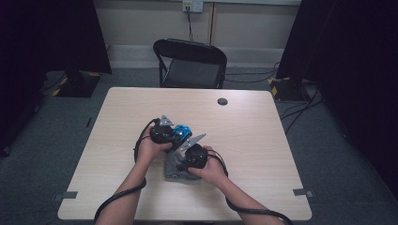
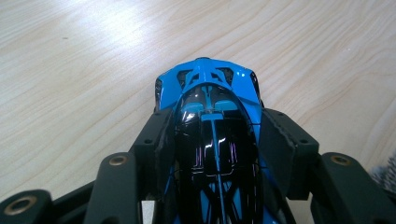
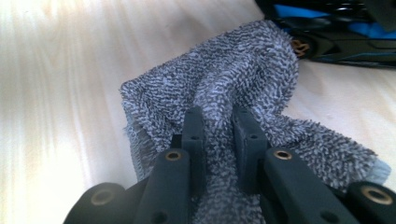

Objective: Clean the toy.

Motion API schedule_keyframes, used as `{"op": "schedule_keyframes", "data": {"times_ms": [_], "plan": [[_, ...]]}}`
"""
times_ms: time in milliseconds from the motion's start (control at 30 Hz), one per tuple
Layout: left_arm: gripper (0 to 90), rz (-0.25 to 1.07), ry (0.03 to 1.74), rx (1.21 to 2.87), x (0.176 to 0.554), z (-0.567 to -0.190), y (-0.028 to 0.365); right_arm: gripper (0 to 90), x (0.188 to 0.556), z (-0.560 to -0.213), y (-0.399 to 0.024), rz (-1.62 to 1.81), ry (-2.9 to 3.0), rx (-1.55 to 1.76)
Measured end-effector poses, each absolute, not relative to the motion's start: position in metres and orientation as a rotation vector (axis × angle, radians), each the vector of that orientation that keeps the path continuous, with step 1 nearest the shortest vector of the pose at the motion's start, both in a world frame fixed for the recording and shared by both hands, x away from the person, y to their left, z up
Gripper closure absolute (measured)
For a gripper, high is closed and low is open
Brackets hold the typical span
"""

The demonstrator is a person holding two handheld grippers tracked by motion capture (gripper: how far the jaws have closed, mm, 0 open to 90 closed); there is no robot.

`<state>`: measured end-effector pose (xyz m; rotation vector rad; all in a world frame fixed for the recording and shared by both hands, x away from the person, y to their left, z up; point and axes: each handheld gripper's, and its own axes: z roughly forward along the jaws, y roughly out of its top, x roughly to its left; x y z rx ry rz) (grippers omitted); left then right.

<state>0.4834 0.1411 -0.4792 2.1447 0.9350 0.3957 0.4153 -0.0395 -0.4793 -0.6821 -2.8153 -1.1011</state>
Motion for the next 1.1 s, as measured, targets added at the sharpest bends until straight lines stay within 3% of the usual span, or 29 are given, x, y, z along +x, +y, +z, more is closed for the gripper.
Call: {"op": "schedule_keyframes", "data": {"times_ms": [533,1100], "plan": [[46.2,0.386,0.929,2.144,0.484,-0.48,0.142,77.2,0.404,-0.467,-0.046,-1.138,-2.805,-0.61],[46.2,0.394,0.942,2.135,0.483,-0.48,0.141,77.2,0.425,-0.451,-0.098,-1.189,-2.812,-0.816]]}}
